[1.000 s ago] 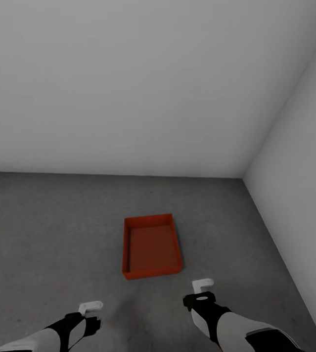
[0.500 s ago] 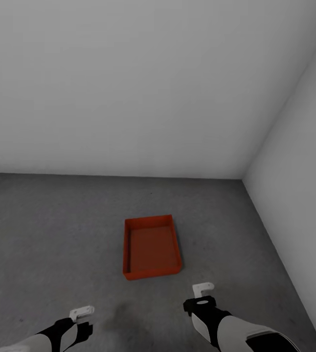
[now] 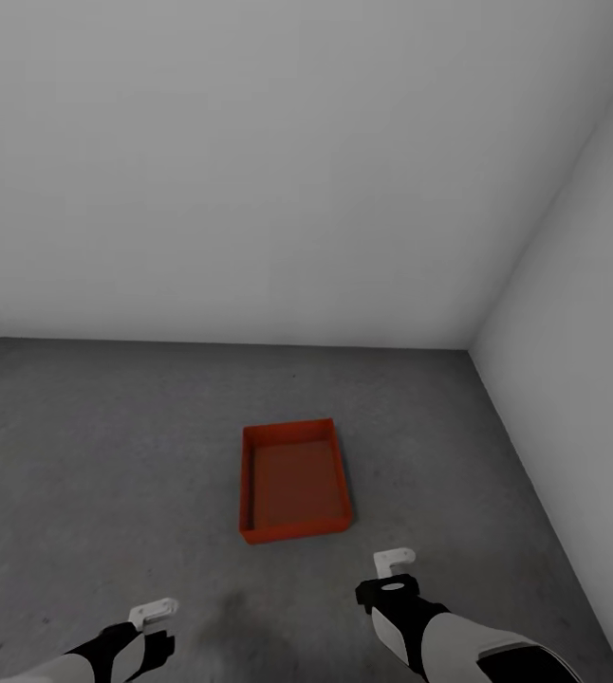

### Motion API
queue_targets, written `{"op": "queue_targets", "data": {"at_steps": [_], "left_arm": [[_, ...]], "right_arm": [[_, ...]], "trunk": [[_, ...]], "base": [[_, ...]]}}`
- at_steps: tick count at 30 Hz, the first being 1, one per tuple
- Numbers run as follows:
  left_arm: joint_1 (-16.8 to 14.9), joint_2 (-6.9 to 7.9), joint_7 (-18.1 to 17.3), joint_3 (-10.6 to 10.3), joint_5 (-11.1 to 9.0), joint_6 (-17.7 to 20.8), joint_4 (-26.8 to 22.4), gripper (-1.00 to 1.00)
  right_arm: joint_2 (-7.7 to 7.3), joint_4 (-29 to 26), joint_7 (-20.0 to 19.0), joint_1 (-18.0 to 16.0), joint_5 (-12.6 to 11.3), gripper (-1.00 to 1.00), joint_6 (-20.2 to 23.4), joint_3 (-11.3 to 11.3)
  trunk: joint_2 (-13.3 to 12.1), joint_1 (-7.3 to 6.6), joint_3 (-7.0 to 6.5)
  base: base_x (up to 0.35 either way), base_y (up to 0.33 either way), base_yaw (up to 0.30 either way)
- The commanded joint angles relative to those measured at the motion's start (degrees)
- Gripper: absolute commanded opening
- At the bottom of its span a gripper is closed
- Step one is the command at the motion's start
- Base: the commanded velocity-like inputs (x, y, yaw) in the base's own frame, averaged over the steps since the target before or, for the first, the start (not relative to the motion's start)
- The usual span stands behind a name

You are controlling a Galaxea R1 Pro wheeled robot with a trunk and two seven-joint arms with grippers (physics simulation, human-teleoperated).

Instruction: Move the two storage containers from the living room to the garage. In the garage, place one container on the floor and stack the other container on top of it (either order is fine).

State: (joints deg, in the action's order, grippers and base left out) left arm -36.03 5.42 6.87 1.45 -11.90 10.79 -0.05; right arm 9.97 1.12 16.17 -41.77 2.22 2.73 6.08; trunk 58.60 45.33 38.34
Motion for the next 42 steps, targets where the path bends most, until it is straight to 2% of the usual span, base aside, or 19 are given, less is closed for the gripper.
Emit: {"op": "queue_targets", "data": {"at_steps": [1, 5, 9, 10, 15, 22, 25, 29, 31, 34, 37, 42], "left_arm": [[0.19, 0.07, 0.16, 0.11, -0.56, -0.32, 0.0, 1.0], [0.74, 0.11, 0.16, 0.06, -0.97, -1.37, 0.04, 1.0], [1.4, 0.12, 0.16, 0.05, -1.06, -1.53, 0.04, 1.0], [2.05, 0.12, 0.16, 0.05, -1.09, -1.53, 0.05, 1.0], [4.56, 0.1, 0.03, 0.05, -1.11, -1.79, 0.05, 1.0], [9.95, -0.02, -0.08, 0.05, -1.04, -2.19, -0.02, 1.0], [11.35, -0.19, -0.09, 0.05, -1.02, -2.84, -0.02, 1.0], [14.07, -0.82, -0.07, 0.07, -1.02, -6.04, 0.03, 1.0], [15.32, -1.04, -0.06, 0.05, -1.04, -7.04, 0.02, 1.0], [16.26, -1.17, -0.02, 0.12, -1.14, -7.9, 0.04, 1.0], [16.5, -2.24, -0.07, 0.13, -1.07, -8.52, 0.03, 1.0], [16.71, -2.53, -0.1, 0.13, -1.04, -8.64, 0.05, 1.0]], "right_arm": [[0.03, 0.11, 0.22, -0.07, 0.24, 1.0, 0.31, 0.43], [0.03, 0.61, 0.0, 1.54, 0.29, 1.0, 1.08, 0.47], [-2.07, 0.69, -0.24, 3.93, 0.32, 1.0, 1.25, 0.5], [-3.04, 0.71, -0.3, 5.19, 0.34, 1.0, 1.24, 0.51], [-3.93, 0.72, -0.3, 8.21, 0.4, 1.0, 1.14, 0.51], [-6.17, 0.73, -0.27, 17.98, 0.59, 1.0, -2.84, 0.51], [-6.48, 0.73, -0.27, 20.63, 0.63, 1.0, -4.59, 0.53], [-6.64, 0.73, -0.26, 24.31, 0.54, 1.0, -5.96, 0.52], [-6.59, 0.77, -0.31, 25.65, 0.53, 1.0, -6.18, 0.56], [-6.37, 0.81, -0.28, 26.58, 0.33, 1.0, -6.4, 0.52], [-6.31, 0.81, -0.29, 26.88, 0.33, 1.0, -7.05, 0.51], [-6.23, 0.81, -0.29, 27.1, 0.36, 1.0, -7.5, 0.51]], "trunk": [[-0.38, -0.22, -0.14], [-1.99, -1.1, -0.86], [-3.59, -1.98, -1.58], [-3.99, -2.2, -1.76], [-6.0, -3.3, -2.66], [-8.81, -4.83, -3.91], [-10.01, -5.49, -4.45], [-11.61, -6.37, -5.17], [-11.61, -6.37, -5.18], [-11.61, -6.37, -5.33], [-11.61, -6.37, -5.59], [-11.61, -6.37, -6.04]], "base": [[0.0, 0.0, 0.0], [0.0, 0.0, 0.0], [0.0, 0.0, 0.0], [0.0, 0.0, 0.0], [0.0, 0.0, 0.0], [0.0, 0.0, 0.0], [0.0, 0.0, 0.0], [0.0, 0.0, 0.0], [0.0, 0.0, 0.0], [0.0, 0.0, 0.0], [0.0, 0.0, 0.0], [0.0, 0.0, 0.0]]}}
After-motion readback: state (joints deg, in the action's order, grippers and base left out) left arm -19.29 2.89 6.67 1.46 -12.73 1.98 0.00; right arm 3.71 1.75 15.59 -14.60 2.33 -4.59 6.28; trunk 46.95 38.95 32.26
